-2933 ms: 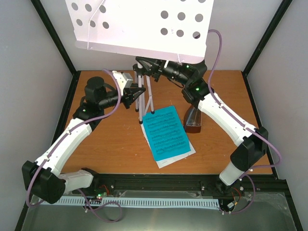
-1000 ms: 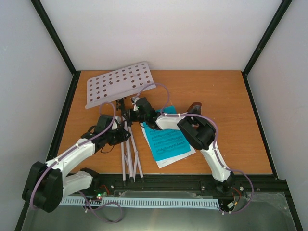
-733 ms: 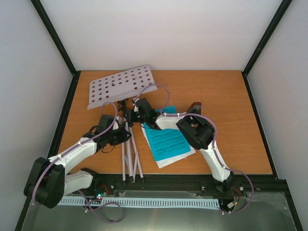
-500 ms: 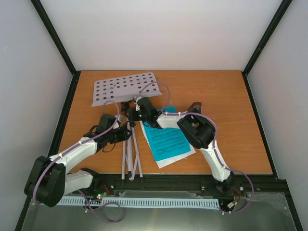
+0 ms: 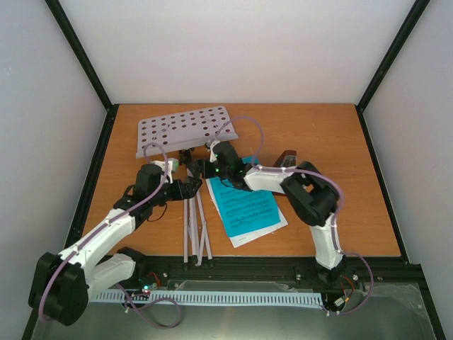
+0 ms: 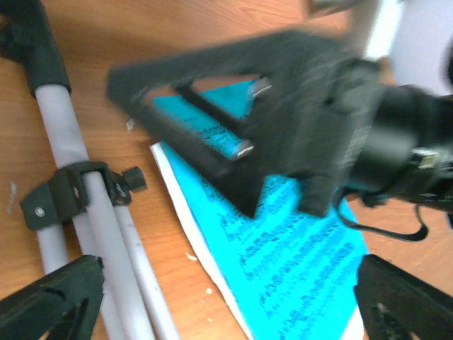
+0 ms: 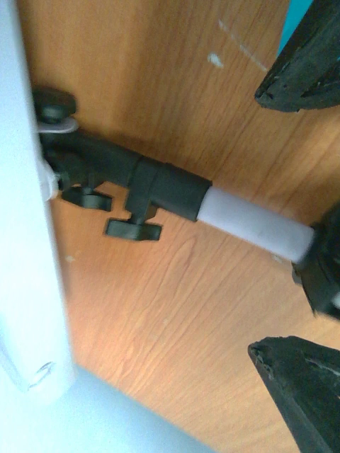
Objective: Pack up the instrument practice props
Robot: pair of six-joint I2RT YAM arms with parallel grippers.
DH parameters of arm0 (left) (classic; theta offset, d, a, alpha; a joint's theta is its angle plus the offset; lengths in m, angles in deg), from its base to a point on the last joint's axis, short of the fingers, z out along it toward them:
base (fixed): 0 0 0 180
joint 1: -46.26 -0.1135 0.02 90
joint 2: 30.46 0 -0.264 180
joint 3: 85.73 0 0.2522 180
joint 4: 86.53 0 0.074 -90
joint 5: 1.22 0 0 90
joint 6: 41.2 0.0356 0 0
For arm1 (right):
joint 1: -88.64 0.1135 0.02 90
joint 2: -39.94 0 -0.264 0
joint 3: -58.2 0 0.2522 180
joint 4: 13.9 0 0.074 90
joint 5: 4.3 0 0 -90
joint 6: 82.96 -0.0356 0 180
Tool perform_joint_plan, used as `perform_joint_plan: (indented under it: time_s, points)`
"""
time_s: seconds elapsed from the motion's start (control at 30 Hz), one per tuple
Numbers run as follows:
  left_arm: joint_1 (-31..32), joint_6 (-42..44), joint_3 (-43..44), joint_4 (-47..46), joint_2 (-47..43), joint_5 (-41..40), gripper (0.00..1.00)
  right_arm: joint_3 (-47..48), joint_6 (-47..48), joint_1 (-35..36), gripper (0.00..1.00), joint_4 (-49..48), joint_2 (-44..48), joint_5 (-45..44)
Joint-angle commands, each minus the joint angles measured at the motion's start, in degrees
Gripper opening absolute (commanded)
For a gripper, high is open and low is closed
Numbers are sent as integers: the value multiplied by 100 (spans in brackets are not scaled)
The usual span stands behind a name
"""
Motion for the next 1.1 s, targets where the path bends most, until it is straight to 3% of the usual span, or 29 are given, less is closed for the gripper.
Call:
perform_joint_plan:
  time_s: [0.0,0.17,0.37,0.7,0.97,1.07]
  points:
    - [-38,-204,-12,638,-453,511,99,-396,222,-52,95,506,1137,-97]
    - [-43,-711,-680,828,-1085,770,100,-1105,-248,135,97,1469,1935,-159]
    - [-43,-887,-1239,660,-969,1019,99,-2223,-1053,559,97,1233,2487,-284]
    - [-23,-761,-1457,-88,-177,1387,99,-2168,-1190,921,97,1321,2463,-351]
    - [159,-798,-1385,-705,294,1512,71,-2196,-973,917,97,1637,2804,-891]
    - [185,-831,-1368,-1202,640,1709,65,-2283,-947,922,97,1655,2996,-1089]
